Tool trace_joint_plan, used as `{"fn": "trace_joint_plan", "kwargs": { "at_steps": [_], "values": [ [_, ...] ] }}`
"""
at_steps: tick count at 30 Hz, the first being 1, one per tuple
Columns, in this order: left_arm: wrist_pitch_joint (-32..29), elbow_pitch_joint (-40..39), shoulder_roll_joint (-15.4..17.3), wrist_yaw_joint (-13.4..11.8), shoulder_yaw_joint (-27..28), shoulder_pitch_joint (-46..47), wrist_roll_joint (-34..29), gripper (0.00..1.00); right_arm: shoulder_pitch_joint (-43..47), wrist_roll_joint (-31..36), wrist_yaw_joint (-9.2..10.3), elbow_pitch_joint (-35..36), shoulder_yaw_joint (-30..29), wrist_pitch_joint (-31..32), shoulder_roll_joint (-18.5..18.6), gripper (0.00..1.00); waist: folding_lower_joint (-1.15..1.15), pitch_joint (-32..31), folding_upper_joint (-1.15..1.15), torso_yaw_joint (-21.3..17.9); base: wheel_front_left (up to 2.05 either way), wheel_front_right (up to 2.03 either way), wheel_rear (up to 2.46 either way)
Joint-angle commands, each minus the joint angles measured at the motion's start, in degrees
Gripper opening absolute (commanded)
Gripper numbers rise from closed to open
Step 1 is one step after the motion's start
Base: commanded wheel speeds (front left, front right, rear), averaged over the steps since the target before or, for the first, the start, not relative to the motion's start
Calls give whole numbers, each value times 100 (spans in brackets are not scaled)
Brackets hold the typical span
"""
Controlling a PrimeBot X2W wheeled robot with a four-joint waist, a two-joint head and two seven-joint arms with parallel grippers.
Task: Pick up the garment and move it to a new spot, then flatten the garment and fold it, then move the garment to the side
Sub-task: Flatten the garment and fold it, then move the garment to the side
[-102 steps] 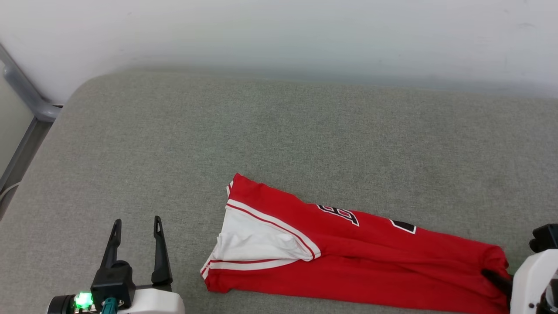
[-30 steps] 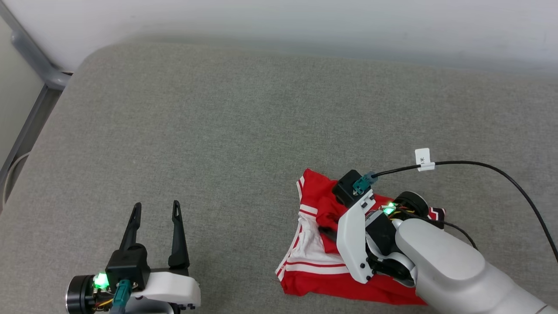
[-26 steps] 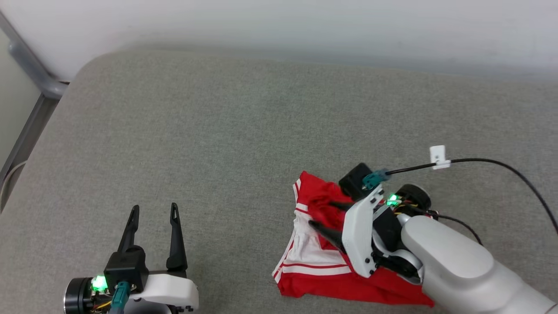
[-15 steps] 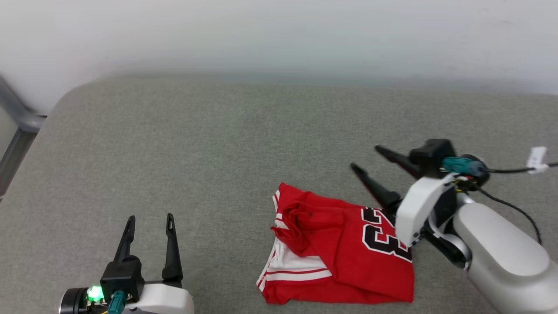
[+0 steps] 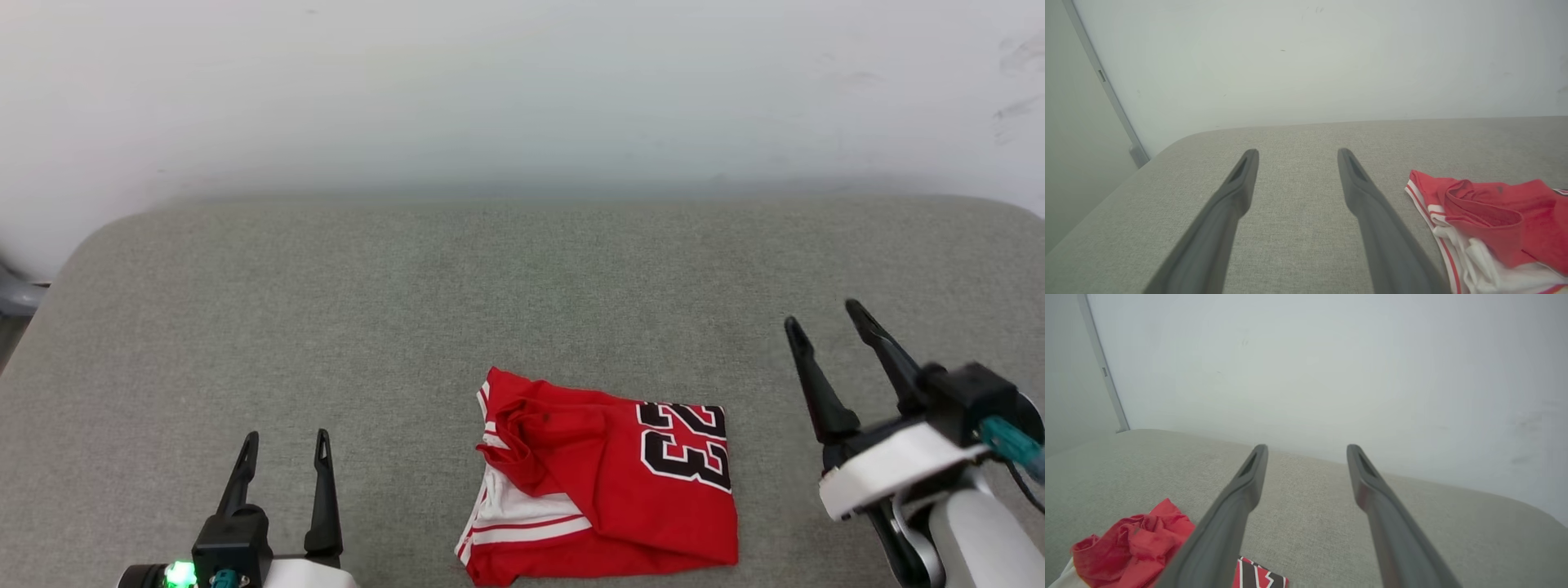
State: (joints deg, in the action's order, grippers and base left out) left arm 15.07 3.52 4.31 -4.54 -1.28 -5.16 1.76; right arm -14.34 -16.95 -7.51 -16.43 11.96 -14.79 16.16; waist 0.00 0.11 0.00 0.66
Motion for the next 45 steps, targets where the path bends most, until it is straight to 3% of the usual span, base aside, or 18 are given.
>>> {"fn": "trace_joint_plan", "kwargs": {
  "at_steps": [1,10,21,32,39,45],
  "values": [
    [13,-15,10,11,0,-48,-15,100,275,129,5,215,-235,-24,-164,100,0,-32,0,-19,0,0,0],
    [13,-144,49,165,-129,-163,0,100,1721,702,5,1357,-1273,-36,-975,100,0,-184,0,46,0,0,0],
    [13,-95,65,237,-243,-278,-35,100,2362,889,5,1629,-1457,-39,-1227,100,0,-241,0,95,0,0,0],
    [13,-40,72,235,-245,-280,25,100,2424,994,5,1587,-1422,-40,-1301,100,0,-250,0,109,0,0,0],
    [13,-2,77,233,-217,-226,50,100,1562,699,5,1644,-1533,191,-817,100,0,-200,0,83,0,0,0],
    [13,29,83,274,-243,-134,54,100,625,-140,5,1435,-982,1307,89,100,0,-86,0,161,0,0,0]
  ]
}}
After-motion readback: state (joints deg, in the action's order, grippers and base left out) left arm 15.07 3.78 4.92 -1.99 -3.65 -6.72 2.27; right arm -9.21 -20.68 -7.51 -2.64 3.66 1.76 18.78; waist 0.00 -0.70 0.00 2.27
